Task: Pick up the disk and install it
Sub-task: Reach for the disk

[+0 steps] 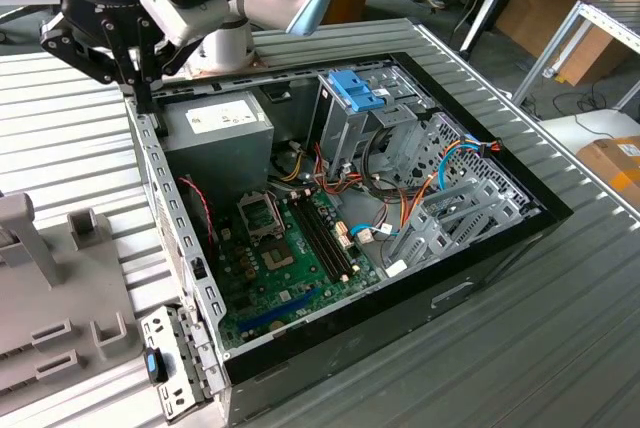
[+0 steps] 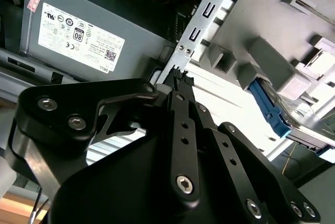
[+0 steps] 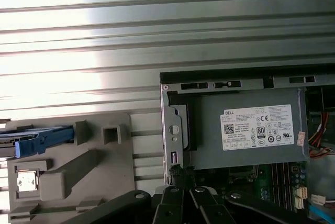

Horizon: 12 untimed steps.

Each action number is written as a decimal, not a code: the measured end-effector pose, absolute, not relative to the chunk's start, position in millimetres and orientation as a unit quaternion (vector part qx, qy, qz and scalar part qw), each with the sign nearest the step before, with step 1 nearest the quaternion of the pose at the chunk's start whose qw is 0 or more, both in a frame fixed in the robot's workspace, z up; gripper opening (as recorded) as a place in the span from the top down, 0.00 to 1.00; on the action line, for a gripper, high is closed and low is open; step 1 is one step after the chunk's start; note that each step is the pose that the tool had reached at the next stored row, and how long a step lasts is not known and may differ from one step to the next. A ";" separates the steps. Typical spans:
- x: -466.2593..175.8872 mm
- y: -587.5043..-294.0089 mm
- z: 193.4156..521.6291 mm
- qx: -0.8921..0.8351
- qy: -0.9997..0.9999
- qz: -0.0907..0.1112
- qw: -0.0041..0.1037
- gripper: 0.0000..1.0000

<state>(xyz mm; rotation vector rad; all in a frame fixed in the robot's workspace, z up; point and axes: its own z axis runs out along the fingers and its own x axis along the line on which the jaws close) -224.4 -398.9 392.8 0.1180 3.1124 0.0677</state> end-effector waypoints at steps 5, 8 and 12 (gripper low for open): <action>-228.3 -398.9 392.8 0.038 0.999 0.022 0.013 0.89; -229.7 -398.9 392.8 0.038 0.999 0.022 0.013 0.89; -231.8 -398.9 392.8 0.038 0.999 0.022 0.013 0.89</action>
